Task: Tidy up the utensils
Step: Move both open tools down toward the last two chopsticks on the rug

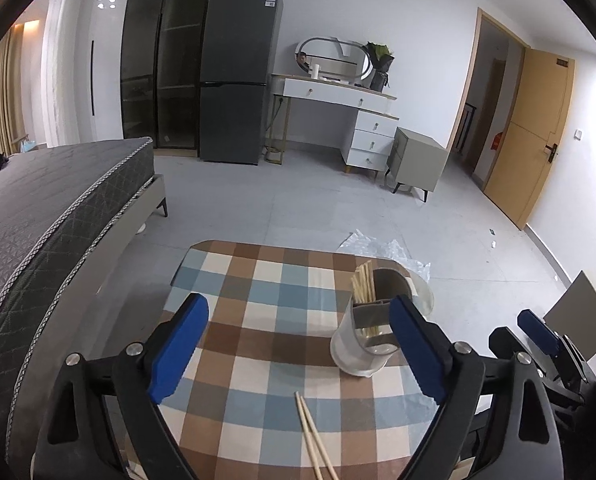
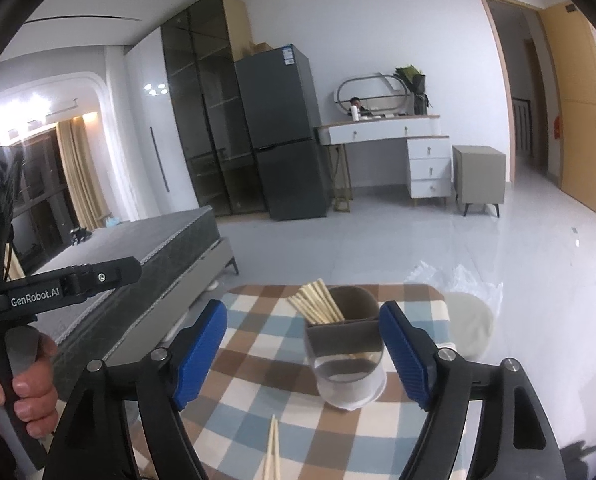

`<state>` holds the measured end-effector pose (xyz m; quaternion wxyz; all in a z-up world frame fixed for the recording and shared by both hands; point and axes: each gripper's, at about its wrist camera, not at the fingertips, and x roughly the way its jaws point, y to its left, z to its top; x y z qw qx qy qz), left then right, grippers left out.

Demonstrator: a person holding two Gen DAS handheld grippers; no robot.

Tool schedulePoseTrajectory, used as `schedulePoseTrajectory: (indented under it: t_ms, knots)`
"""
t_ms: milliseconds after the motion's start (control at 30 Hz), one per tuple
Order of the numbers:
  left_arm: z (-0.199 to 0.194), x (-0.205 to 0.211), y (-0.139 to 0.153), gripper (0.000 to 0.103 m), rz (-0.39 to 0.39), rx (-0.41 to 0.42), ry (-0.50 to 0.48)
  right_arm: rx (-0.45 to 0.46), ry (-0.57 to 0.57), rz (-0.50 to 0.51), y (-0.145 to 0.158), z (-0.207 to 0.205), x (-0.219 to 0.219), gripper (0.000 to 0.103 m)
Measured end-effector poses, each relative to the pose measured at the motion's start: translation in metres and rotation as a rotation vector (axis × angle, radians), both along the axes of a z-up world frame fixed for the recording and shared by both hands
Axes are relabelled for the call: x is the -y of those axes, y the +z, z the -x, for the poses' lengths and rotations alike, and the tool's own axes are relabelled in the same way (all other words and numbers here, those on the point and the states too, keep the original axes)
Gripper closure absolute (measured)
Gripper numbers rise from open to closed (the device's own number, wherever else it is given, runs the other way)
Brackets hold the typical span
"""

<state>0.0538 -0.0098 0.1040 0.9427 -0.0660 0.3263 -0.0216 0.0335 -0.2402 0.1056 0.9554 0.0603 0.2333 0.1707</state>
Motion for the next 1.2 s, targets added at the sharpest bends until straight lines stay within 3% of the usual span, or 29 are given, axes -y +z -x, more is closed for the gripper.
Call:
schedulePoseTrajectory:
  t_ms: [300,800,1067,1200]
  knots:
    - [0.024,-0.005,-0.024,0.013,-0.048,0.027,-0.006,-0.018,0.01,0.004,-0.027,0.022,-0.017,0.011]
    - [0.025,-0.025,-0.096,0.013,-0.03,-0.051,0.046,-0.129,0.037,0.056,-0.092,0.027,-0.036,0.009]
    - [0.009,-0.034,-0.161,0.013,-0.029,-0.179,0.047,-0.318,0.074,0.094,-0.139,-0.002,-0.047,0.012]
    - [-0.007,-0.043,-0.181,0.013,-0.028,-0.256,0.083,-0.438,0.076,0.176,-0.17,-0.023,-0.056,0.024]
